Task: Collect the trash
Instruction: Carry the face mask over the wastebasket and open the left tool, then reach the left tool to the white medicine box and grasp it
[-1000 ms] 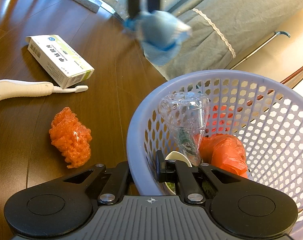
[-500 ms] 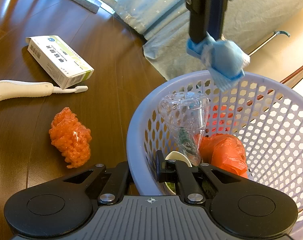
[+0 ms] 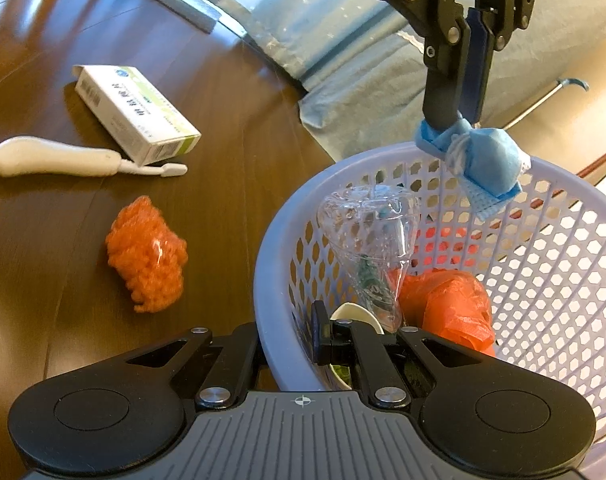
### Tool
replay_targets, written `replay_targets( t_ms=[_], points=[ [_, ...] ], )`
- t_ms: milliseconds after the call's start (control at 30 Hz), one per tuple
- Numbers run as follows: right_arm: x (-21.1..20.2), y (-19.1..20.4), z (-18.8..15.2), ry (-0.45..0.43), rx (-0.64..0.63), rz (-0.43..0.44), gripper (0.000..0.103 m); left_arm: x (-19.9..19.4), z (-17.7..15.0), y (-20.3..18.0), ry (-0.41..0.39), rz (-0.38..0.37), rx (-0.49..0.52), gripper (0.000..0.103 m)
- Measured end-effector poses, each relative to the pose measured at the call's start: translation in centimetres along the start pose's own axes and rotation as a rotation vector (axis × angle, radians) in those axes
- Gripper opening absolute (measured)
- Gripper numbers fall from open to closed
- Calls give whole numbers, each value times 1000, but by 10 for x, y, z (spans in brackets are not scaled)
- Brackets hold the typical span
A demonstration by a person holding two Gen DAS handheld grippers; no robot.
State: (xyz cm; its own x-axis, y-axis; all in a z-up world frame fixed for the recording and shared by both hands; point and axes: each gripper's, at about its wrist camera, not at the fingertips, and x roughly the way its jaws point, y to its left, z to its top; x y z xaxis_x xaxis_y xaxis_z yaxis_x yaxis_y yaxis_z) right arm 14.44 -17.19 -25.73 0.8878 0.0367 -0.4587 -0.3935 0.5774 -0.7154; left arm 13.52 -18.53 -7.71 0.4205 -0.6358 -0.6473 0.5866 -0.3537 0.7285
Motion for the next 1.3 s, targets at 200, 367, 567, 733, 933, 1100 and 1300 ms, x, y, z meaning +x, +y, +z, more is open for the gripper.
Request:
replay_targets(
  t_ms=[200, 367, 567, 733, 933, 1100, 1300],
  points=[
    [3, -2, -5, -13, -7, 8, 4, 4, 1, -2, 0, -4, 15, 8],
    [2, -3, -6, -14, 0, 7, 4, 13, 3, 4, 4, 17, 2, 8],
    [2, -3, -5, -10, 16, 1, 4, 34, 11, 18, 30, 69, -37, 20],
    [1, -4, -6, -12, 27, -1, 4, 28, 3, 19, 43, 75, -49, 21],
    [0, -4, -6, -12, 27, 0, 4, 13, -29, 9, 107, 55, -50, 27],
    [-2, -6, -6, -16, 30, 2, 4, -2, -69, -9, 201, 23, -87, 30],
    [-4, -7, -11, -8, -2, 13, 4, -11, -112, -36, 325, -15, -139, 33]
  ],
)
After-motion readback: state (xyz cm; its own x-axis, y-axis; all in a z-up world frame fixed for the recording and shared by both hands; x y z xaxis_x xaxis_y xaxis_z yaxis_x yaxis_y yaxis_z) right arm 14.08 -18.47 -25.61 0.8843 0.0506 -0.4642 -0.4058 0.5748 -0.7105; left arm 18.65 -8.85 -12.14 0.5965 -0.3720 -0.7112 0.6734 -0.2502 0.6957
